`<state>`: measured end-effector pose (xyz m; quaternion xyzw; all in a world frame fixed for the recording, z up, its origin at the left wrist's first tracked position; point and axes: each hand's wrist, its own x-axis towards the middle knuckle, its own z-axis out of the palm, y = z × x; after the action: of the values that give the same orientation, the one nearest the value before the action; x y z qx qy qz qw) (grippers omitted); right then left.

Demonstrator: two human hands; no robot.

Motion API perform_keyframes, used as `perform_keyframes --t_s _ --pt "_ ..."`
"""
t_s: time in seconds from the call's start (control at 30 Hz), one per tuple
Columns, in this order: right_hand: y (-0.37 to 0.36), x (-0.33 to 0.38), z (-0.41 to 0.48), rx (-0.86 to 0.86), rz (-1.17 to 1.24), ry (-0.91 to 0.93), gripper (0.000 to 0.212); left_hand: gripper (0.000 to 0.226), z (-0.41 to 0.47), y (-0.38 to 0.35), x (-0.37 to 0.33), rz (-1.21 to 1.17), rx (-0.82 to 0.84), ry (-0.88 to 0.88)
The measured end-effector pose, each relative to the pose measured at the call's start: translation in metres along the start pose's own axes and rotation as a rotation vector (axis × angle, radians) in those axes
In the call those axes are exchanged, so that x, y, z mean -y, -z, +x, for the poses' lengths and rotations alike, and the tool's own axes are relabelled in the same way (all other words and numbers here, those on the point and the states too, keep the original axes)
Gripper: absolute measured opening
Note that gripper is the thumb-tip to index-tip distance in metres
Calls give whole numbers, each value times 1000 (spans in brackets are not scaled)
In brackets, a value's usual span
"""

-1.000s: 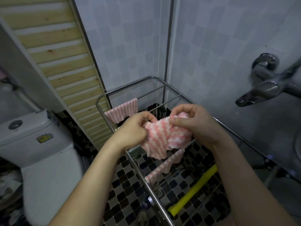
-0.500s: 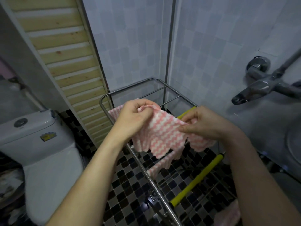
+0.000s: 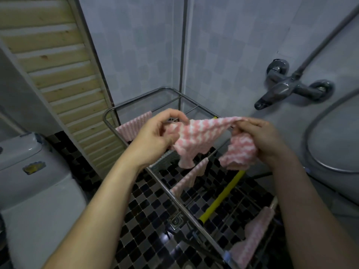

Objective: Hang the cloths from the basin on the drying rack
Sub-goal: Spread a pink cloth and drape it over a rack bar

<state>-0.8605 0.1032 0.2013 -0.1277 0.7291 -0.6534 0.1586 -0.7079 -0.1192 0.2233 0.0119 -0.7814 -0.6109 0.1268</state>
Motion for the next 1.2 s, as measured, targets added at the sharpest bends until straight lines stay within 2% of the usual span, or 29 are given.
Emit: perform_keyframes --t_s 0.13,0.27,0.5,0.63,0.83,0.97,1.07,1.1,1.2 --pt "23 -18 4 -155 177 -30 19 47 13 -36 6 235 105 24" --pt "52 -38 21 -256 175 -41 27 44 40 -82 33 416 40 -1" --pt "96 -86 63 -280 -39 -155 25 44 68 -144 100 455 -1 121" --pt "104 -101 88 -253 -61 -194 17 41 82 -161 121 420 21 206" --pt "94 -104 131 -329 -121 -76 12 44 111 -163 127 297 -121 271" --pt "75 -108 159 -260 -238 0 24 47 133 -157 141 409 -162 345" --pt "72 -128 173 -181 -403 -121 41 49 146 -151 165 543 -173 420" --pt "73 -136 174 -180 -427 -191 39 49 146 -151 170 587 -177 449" --pt "79 -161 176 -167 -495 -315 15 37 137 -163 177 680 -82 497"
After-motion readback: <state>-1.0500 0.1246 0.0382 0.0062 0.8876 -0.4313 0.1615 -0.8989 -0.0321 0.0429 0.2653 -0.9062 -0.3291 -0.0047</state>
